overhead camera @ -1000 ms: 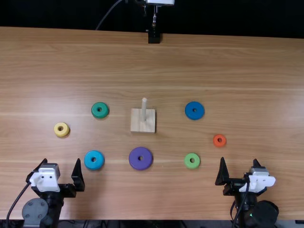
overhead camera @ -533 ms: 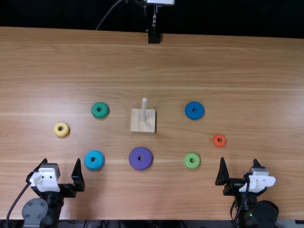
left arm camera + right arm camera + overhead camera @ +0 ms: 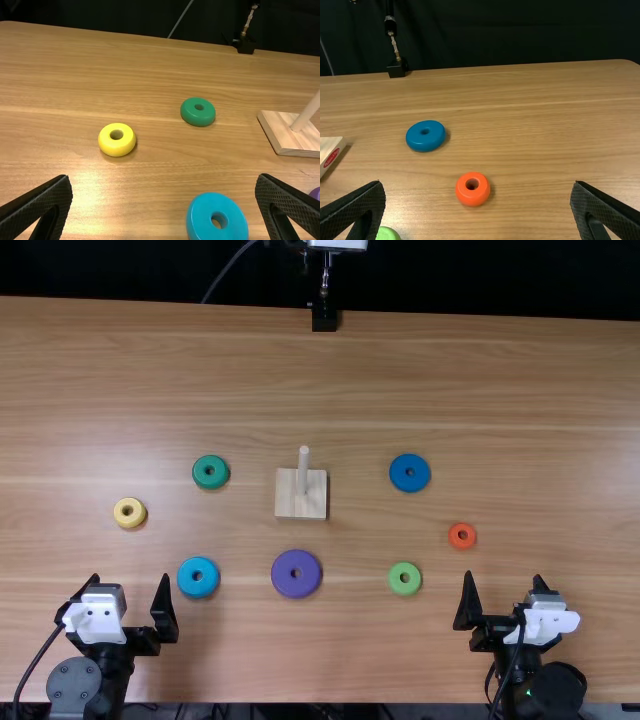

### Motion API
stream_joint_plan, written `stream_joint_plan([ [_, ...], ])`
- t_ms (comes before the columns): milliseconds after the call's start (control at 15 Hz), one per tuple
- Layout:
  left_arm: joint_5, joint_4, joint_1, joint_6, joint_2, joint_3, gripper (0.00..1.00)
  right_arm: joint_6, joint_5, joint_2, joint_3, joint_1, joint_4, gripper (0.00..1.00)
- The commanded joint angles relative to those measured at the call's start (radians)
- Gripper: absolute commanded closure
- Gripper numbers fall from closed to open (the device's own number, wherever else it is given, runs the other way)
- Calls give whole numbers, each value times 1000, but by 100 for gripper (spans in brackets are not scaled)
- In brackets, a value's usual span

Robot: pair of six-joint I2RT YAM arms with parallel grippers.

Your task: Build the Hanoi tower: stack the rings onto the peg from bottom to top in this color order: purple, dark blue, light blue, dark green, light green, yellow, orange.

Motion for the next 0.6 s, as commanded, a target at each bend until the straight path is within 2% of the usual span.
stream_joint_plan([
  [0, -4, -79, 5, 5, -17, -103, 0, 1, -1, -13, -63, -8, -70, 0],
  [533, -4, -79, 5, 7, -17, -103, 0, -3, 0, -13, -45, -4, -76, 0],
])
